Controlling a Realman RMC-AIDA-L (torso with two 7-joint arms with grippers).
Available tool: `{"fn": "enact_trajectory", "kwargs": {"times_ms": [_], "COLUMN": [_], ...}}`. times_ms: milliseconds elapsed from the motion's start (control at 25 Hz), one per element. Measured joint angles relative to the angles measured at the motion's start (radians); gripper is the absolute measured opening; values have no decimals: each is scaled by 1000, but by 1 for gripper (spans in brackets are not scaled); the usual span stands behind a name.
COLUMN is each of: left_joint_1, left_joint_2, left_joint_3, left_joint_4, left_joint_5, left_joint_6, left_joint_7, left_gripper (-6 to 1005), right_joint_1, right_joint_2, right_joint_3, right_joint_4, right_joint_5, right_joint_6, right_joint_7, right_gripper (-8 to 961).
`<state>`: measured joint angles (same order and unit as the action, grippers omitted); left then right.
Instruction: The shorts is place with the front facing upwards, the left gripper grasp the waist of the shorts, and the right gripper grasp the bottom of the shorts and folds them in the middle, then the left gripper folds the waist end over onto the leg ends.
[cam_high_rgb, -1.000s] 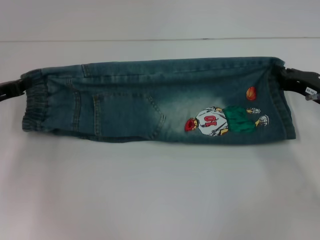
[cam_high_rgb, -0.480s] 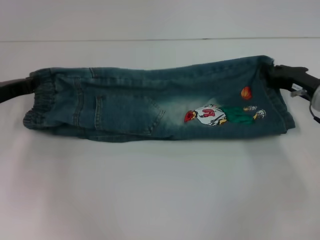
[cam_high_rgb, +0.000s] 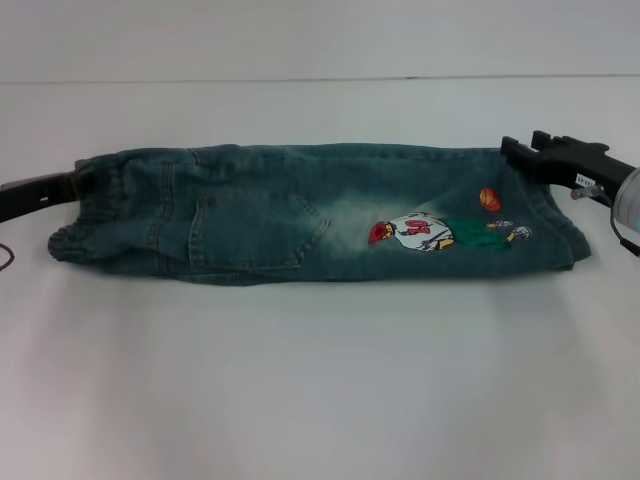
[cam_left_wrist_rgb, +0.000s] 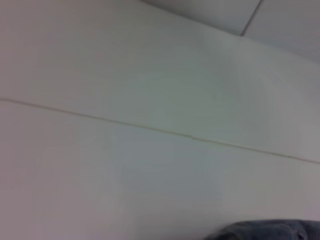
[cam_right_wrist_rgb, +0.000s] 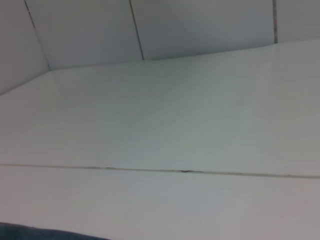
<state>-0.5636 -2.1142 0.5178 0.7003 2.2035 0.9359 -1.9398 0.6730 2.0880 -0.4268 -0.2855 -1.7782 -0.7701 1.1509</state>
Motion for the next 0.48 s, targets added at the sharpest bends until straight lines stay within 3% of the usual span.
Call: {"fn": "enact_trajectory", "kwargs": {"times_ms": [120, 320, 480], "left_joint_1": [7, 10, 9], "left_joint_2": [12, 33, 55], "left_joint_3": [25, 33, 34], "left_joint_4": [-7, -20, -14], "left_joint_5": [1, 22, 61], "left_joint_6": [-2, -5, 25], "left_joint_7": [-22, -49, -98], "left_gripper": [266, 496, 670], "right_joint_1": [-2, -4, -12], "right_joint_2": [0, 1, 1], "right_joint_3": [4, 9, 10], "right_joint_4": [1, 4, 6], "right_joint_5": [0, 5, 17], "right_joint_6": [-6, -15, -43], "right_joint_7": [0, 1, 3], "right_gripper": [490, 745, 821]}}
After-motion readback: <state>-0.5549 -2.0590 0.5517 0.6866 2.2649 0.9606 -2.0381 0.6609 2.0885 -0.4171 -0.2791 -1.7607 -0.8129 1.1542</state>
